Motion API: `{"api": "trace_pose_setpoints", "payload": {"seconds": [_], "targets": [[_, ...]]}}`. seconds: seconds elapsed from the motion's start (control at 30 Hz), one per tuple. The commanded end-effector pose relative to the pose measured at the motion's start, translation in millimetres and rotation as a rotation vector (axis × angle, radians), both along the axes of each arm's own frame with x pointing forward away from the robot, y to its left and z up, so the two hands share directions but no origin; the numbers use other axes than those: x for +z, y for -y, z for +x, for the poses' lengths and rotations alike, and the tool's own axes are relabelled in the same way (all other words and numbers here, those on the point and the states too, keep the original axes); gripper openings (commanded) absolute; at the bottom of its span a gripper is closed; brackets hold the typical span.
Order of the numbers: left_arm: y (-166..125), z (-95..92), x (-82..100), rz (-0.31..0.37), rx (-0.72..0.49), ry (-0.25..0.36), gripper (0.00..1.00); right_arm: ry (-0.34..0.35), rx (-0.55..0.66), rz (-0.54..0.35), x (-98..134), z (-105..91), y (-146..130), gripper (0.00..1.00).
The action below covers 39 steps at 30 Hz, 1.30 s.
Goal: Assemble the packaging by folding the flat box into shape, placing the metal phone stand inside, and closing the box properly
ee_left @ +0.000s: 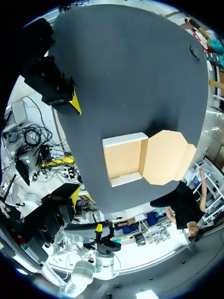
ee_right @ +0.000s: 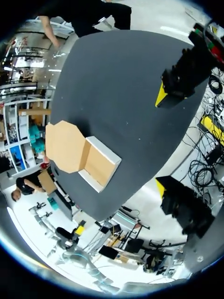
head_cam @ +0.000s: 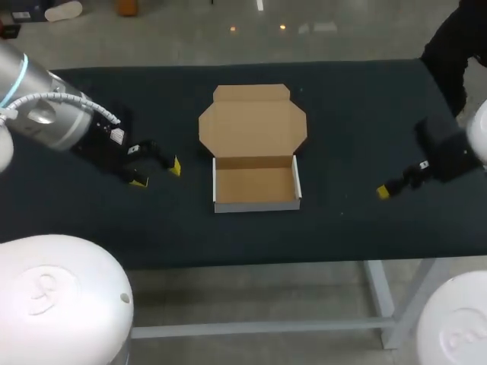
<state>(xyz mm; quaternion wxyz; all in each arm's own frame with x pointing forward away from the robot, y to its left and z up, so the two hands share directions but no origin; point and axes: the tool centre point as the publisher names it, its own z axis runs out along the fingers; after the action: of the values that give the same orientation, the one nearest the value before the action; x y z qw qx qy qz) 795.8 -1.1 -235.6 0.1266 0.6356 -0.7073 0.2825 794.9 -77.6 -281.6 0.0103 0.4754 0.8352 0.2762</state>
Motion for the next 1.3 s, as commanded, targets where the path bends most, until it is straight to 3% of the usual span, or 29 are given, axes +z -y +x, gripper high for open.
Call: {"api": "trace_pose_setpoints", "payload": {"seconds": [0.03, 0.1, 0.63, 1.0, 1.3], "targets": [[-11, -13.5, 17.3, 0.031, 0.036, 0.000, 1.00, -0.068, -0.024, -0.011, 15, -2.1, 3, 1.00], [-12, -18.4, 21.1, 0.041, 0.046, -0.006, 1.00, -0.104, -0.042, -0.024, 17, -2.5, 4, 1.00], [-20, -32.8, 48.2, 0.072, 0.136, -0.017, 1.00, -0.204, -0.212, -0.096, 34, -10.5, 22, 1.00], [-18, -37.3, 45.2, 0.126, 0.160, -0.051, 1.00, -0.221, -0.290, -0.034, 37, -1.8, 29, 1.00], [-22, -39.0, 44.9, 0.131, 0.190, -0.041, 1.00, -0.211, -0.307, -0.016, 45, 2.2, 33, 1.00]]}}
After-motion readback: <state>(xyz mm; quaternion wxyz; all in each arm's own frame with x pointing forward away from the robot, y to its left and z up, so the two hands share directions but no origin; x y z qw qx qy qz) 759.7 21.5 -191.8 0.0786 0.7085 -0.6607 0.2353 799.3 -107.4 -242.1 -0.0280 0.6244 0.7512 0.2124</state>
